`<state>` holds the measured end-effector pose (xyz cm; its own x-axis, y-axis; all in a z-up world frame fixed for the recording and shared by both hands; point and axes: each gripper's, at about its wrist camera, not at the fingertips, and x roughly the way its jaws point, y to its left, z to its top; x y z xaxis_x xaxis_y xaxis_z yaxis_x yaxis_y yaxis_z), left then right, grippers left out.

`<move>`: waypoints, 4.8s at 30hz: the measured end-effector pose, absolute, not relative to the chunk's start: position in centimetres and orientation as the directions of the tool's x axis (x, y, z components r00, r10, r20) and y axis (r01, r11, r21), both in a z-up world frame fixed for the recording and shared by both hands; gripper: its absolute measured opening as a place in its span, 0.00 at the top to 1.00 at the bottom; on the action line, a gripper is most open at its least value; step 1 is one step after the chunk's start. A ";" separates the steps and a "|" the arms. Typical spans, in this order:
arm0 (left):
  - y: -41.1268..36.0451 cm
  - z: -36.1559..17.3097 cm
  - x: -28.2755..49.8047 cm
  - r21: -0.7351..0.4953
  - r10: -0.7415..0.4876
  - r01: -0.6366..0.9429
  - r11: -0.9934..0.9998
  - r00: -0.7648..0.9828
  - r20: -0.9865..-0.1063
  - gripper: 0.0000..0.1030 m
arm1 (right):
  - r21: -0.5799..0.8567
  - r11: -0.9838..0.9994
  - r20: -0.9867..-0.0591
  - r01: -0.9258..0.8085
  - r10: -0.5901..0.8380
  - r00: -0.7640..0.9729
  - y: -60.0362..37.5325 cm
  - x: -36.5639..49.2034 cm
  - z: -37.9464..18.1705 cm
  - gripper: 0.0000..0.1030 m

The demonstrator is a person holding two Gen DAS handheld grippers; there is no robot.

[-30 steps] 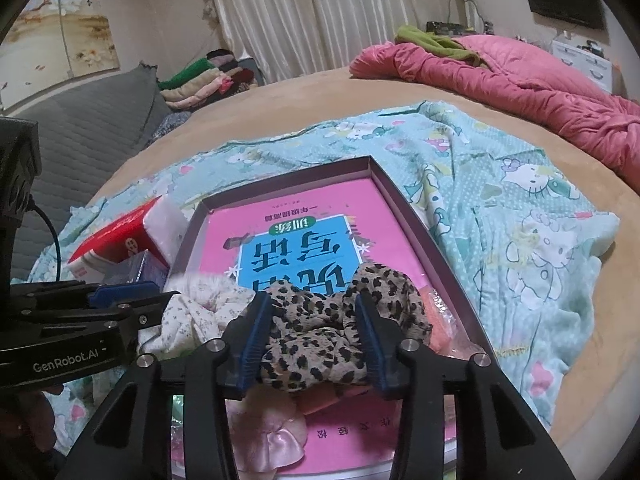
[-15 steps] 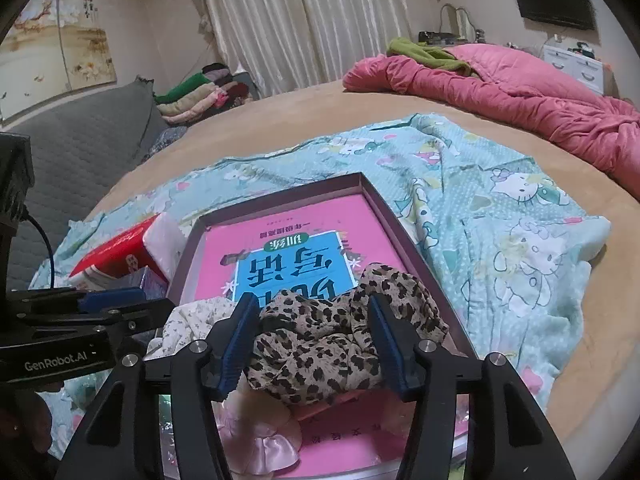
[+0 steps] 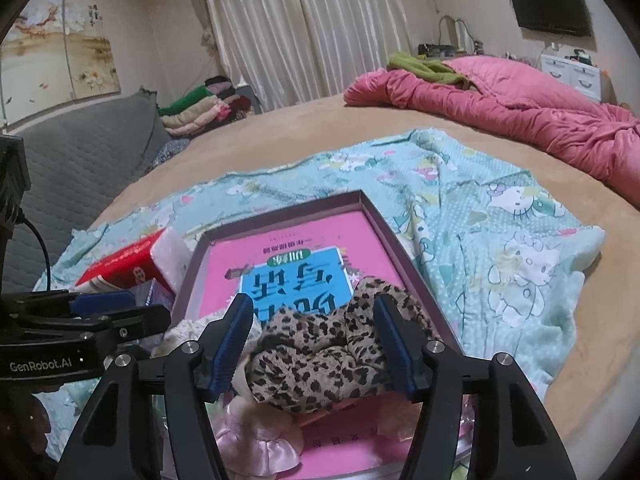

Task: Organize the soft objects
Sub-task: 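Withdraw both open tools from the pink book, then move both open tools toward the items lying beside the pink book box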

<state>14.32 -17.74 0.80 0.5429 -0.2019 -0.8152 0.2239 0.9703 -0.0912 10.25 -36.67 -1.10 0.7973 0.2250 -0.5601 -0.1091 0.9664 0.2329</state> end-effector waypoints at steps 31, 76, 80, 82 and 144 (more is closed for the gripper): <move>-16.1 4.2 11.9 -0.064 -0.181 0.210 0.976 0.602 -0.778 0.22 | 0.182 0.980 -0.430 -0.082 0.154 0.890 -37.0 6.9 2.5 0.26; -7.4 6.6 6.5 -0.126 -0.166 0.108 0.986 0.622 -0.765 0.19 | 0.123 0.955 -0.370 -0.269 0.295 0.881 -29.0 2.1 8.7 0.25; -6.5 6.7 6.3 -0.133 -0.163 0.095 0.987 0.625 -0.764 0.19 | 0.108 0.950 -0.378 -0.294 0.313 0.872 -28.0 1.8 8.8 0.25; -5.8 6.9 6.2 -0.138 -0.161 0.085 0.987 0.628 -0.762 0.19 | 0.103 0.946 -0.382 -0.308 0.323 0.866 -27.5 1.7 8.8 0.25; 8.0 -3.1 5.0 -0.297 -0.158 -0.228 0.927 0.481 -0.862 0.19 | -0.064 0.851 -0.653 -0.521 0.359 0.667 -18.2 3.0 0.8 0.25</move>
<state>4.95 7.99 -3.06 0.4807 -0.1583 -0.8625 -0.2276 0.9273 -0.2971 2.97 -18.17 0.75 0.6670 0.3587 -0.6530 -0.5208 0.8512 -0.0645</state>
